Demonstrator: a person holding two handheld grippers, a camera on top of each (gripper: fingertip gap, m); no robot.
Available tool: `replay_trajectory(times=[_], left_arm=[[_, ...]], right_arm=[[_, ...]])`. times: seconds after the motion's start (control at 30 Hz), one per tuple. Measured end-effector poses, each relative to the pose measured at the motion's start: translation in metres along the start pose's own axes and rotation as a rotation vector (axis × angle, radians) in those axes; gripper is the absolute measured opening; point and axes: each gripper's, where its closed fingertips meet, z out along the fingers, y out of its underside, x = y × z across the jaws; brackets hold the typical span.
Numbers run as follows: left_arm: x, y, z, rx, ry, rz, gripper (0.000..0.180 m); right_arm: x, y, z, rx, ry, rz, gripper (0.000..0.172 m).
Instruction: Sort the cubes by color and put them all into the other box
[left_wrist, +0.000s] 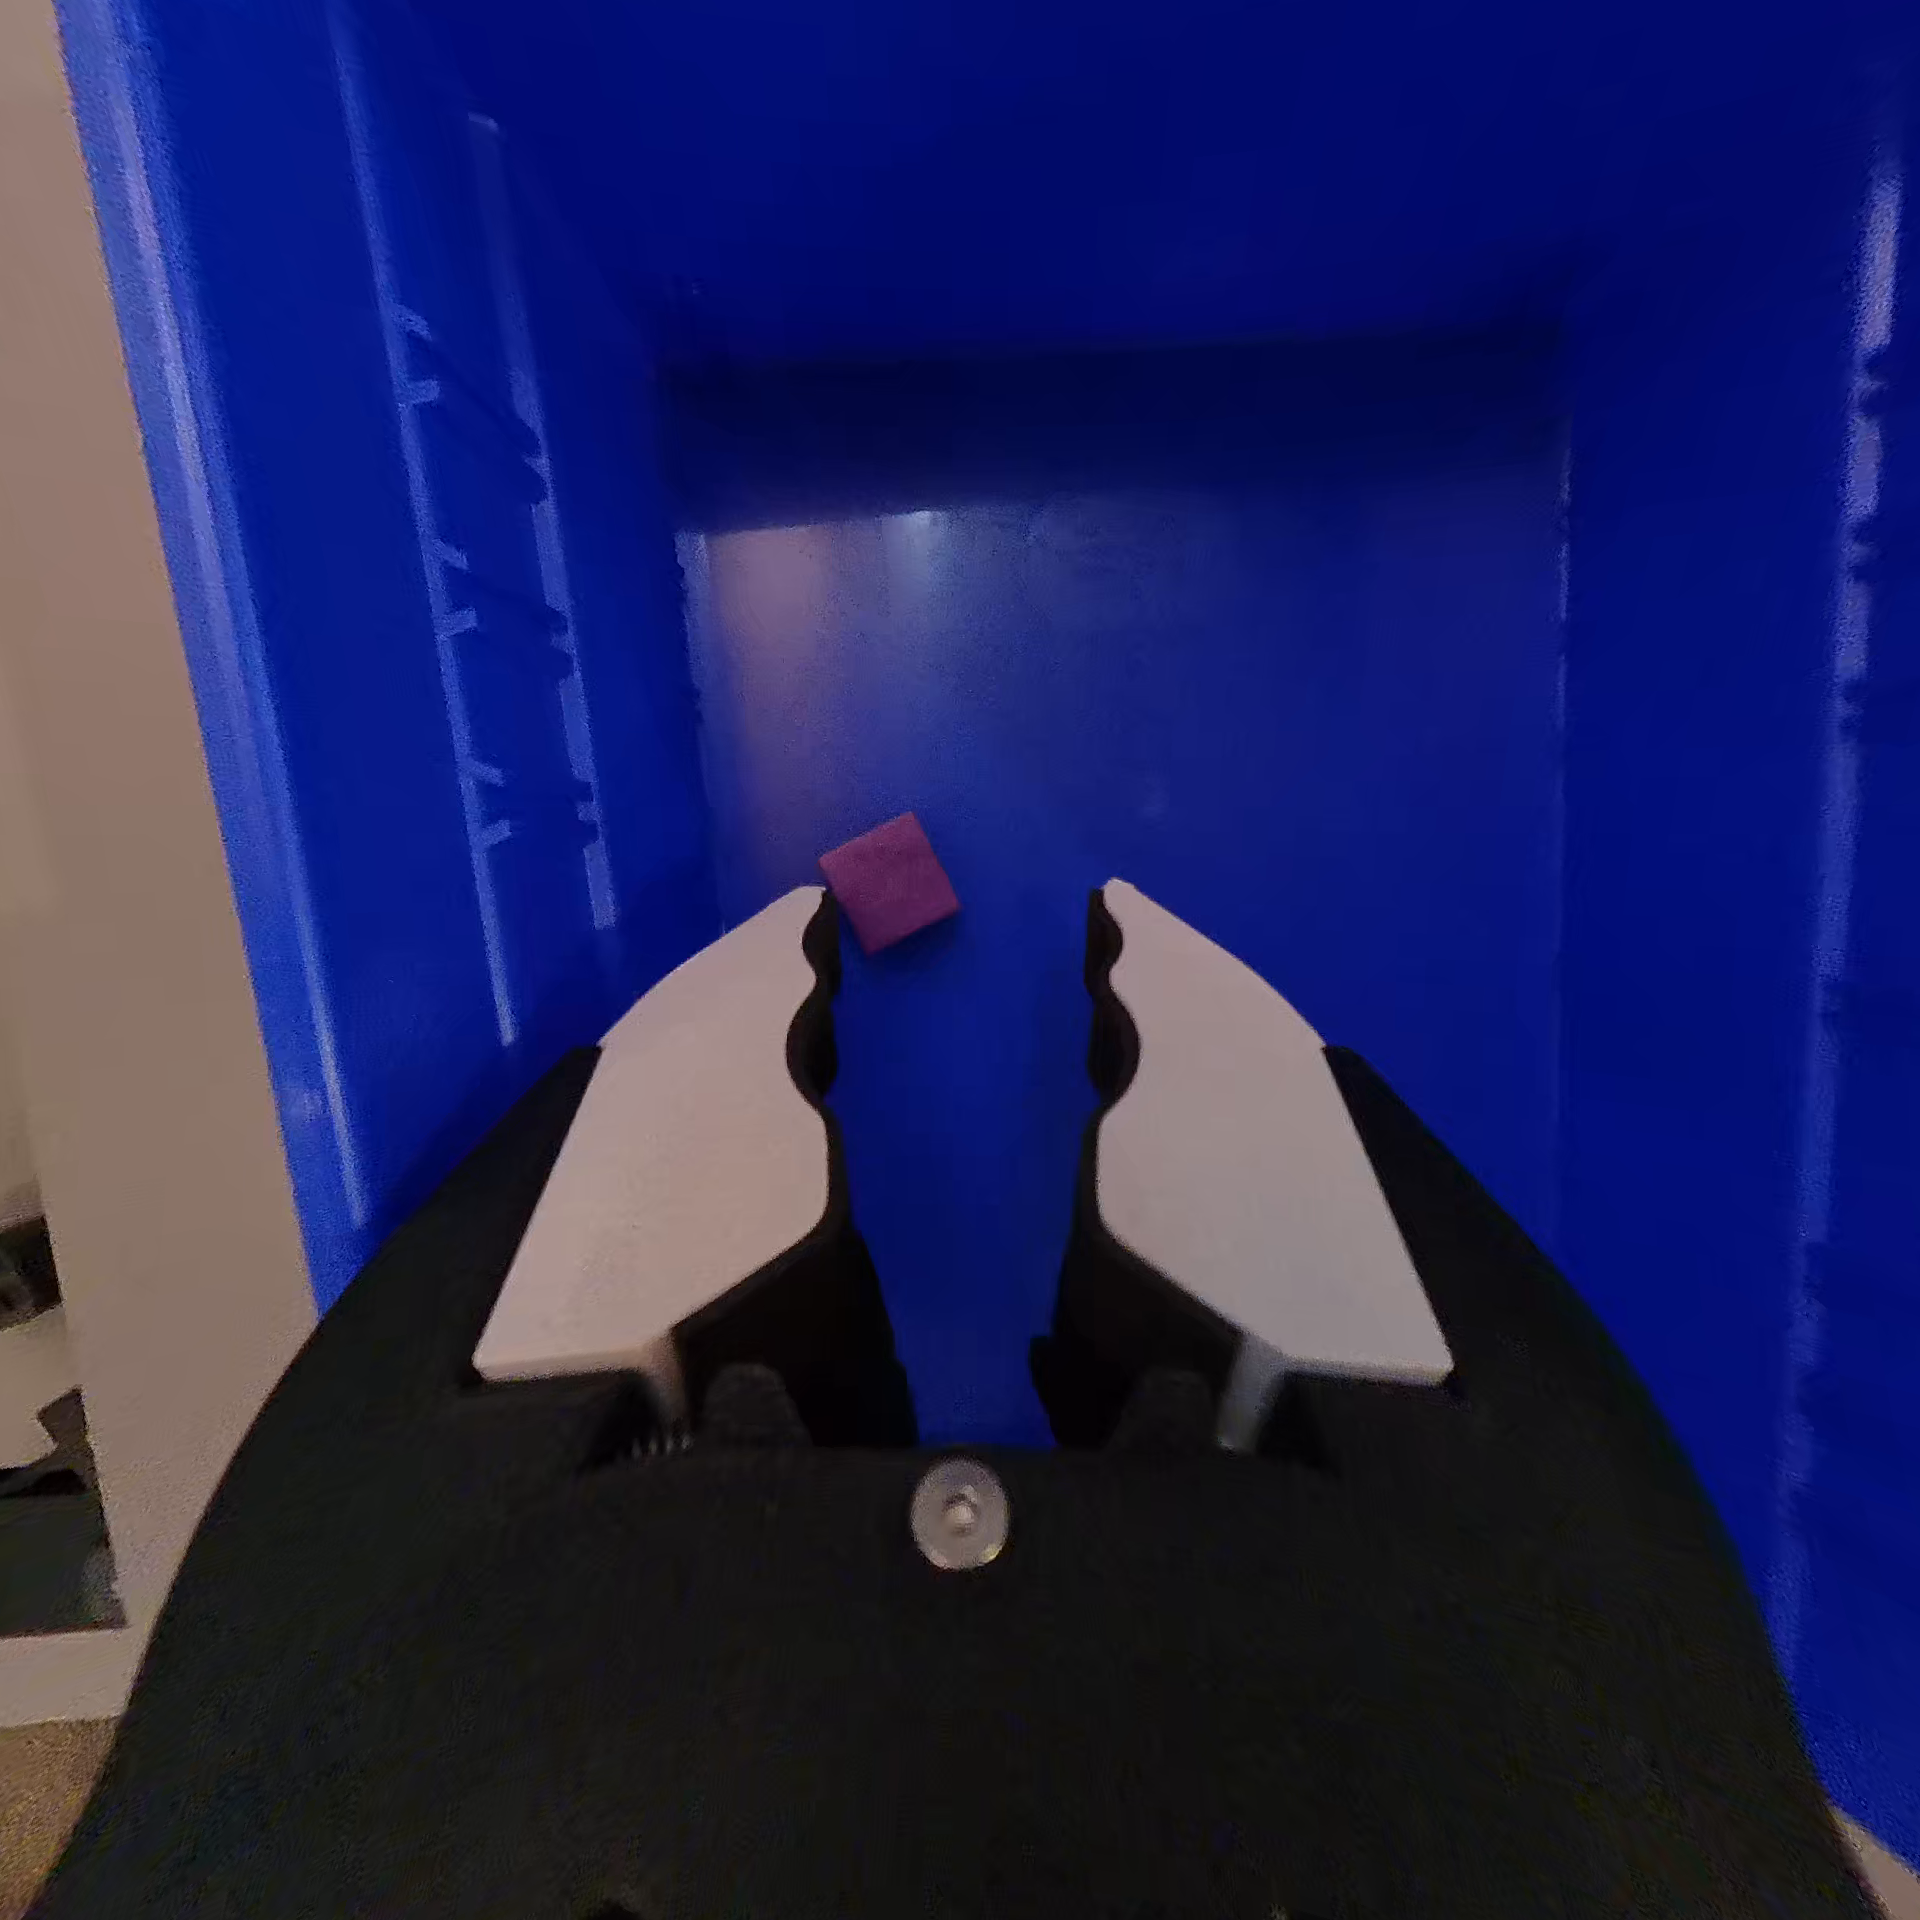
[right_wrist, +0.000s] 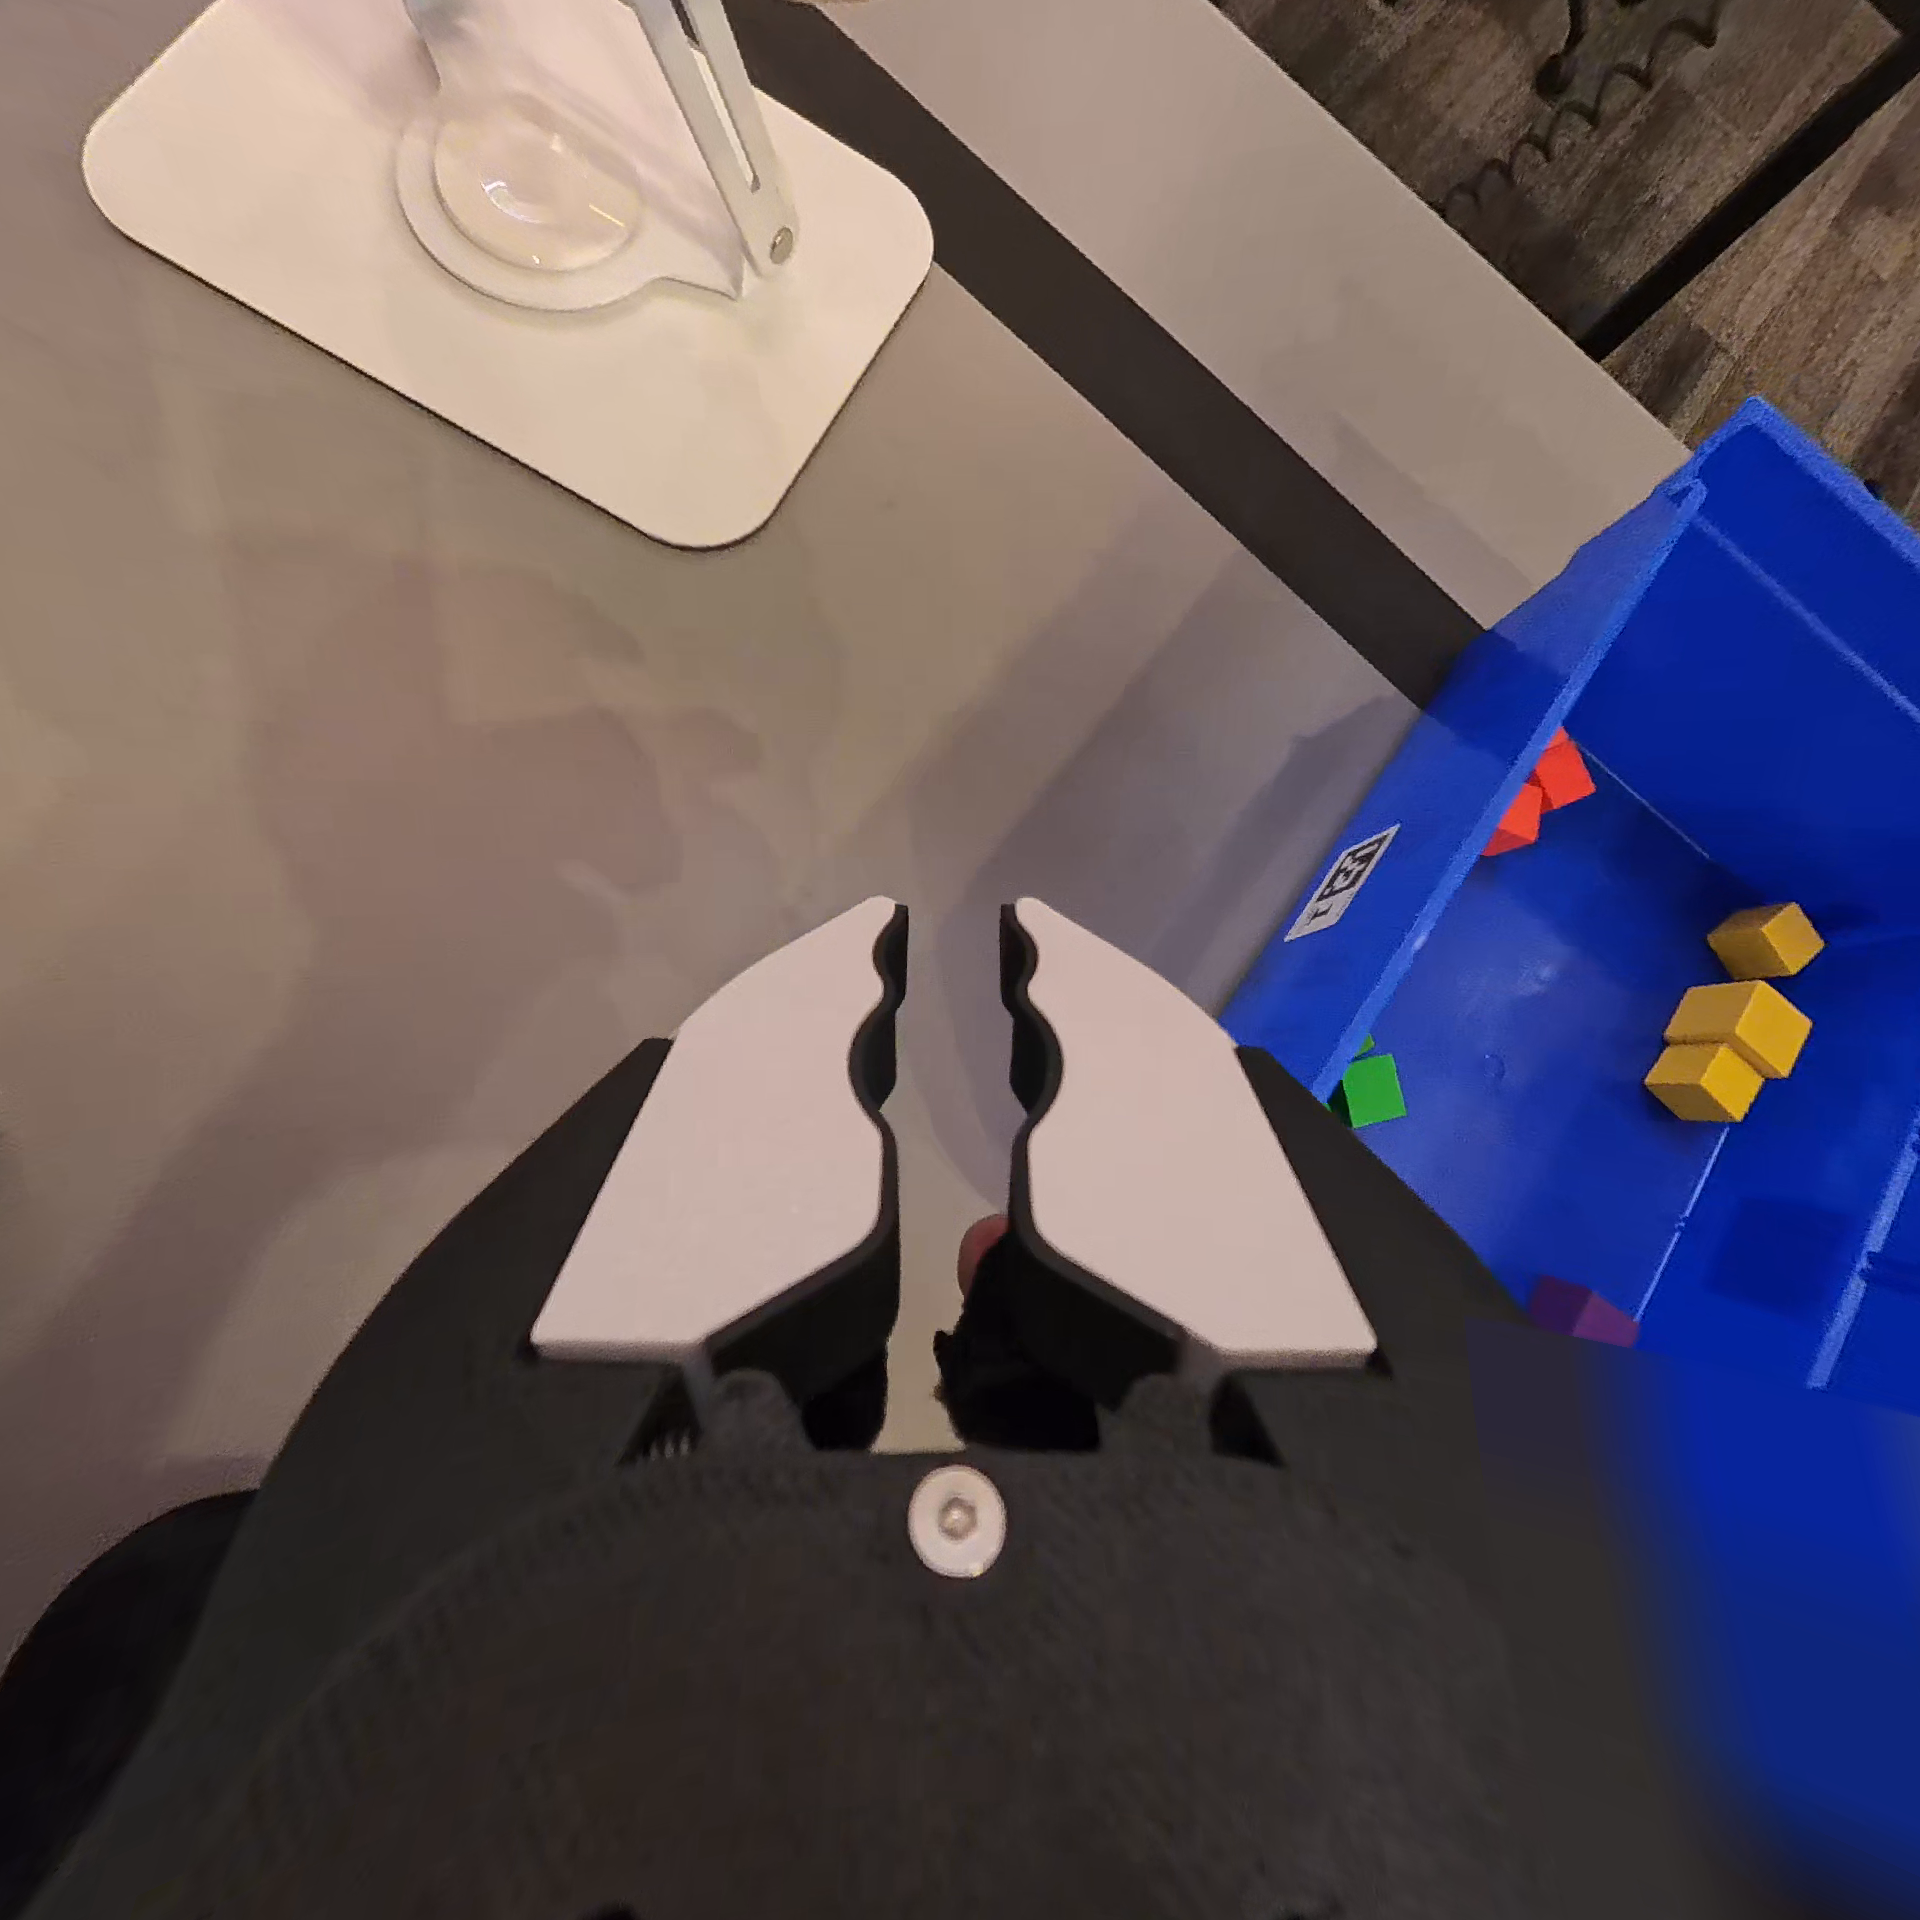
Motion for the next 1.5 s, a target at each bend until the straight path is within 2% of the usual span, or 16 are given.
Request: replay_trajectory(times=[0.17, 0.2, 0.23, 0.33, 0.43, 0.57, 0.77, 0.9, 0.97, 1.03, 1.17, 1.23, 1.33, 1.5], left_arm=[[-0.013, 0.002, 0.021, -0.071, -0.121, -0.005, 0.044], [-0.014, 0.002, 0.026, -0.078, -0.128, 0.0, 0.04], [-0.013, -0.001, 0.027, -0.053, -0.121, -0.002, 0.023], [-0.014, -0.006, 0.029, -0.026, -0.126, 0.006, 0.023], [-0.003, -0.011, 0.019, 0.03, -0.073, 0.0, 0.024], [0.03, -0.018, -0.02, 0.159, 0.077, -0.026, 0.024], [0.112, -0.01, -0.118, 0.377, 0.339, 0.009, 0.023], [0.191, 0.015, -0.179, 0.465, 0.552, 0.104, 0.023], [0.23, 0.031, -0.199, 0.471, 0.658, 0.133, 0.023], [0.275, 0.045, -0.219, 0.482, 0.825, 0.142, 0.023], [0.352, 0.071, -0.241, 0.452, 1.108, 0.136, 0.023], [0.38, 0.083, -0.246, 0.41, 1.204, 0.152, 0.023], [0.412, 0.091, -0.257, 0.378, 1.35, 0.145, 0.023], [0.446, 0.103, -0.268, 0.304, 1.494, 0.163, 0.023]], right_arm=[[-0.006, -0.006, -0.004, 0.021, -0.001, -0.019, 0.017], [-0.006, -0.007, -0.005, 0.024, -0.003, -0.017, 0.017], [-0.006, -0.007, -0.005, 0.027, -0.002, -0.016, 0.017], [-0.006, -0.007, -0.007, 0.034, 0.003, -0.019, 0.017], [-0.006, -0.011, -0.01, 0.061, 0.008, -0.024, 0.016], [-0.017, -0.034, -0.022, 0.185, -0.01, -0.074, 0.017], [-0.056, -0.09, -0.047, 0.42, -0.049, -0.217, 0.022], [-0.094, -0.127, -0.059, 0.575, -0.086, -0.317, 0.024], [-0.114, -0.138, -0.058, 0.607, -0.107, -0.37, 0.031], [-0.131, -0.149, -0.053, 0.63, -0.1, -0.424, 0.04], [-0.164, -0.17, -0.053, 0.705, -0.095, -0.496, 0.049], [-0.176, -0.177, -0.057, 0.745, -0.077, -0.527, 0.05], [-0.188, -0.183, -0.061, 0.785, -0.058, -0.556, 0.051], [-0.195, -0.18, -0.065, 0.808, -0.045, -0.603, 0.048]])
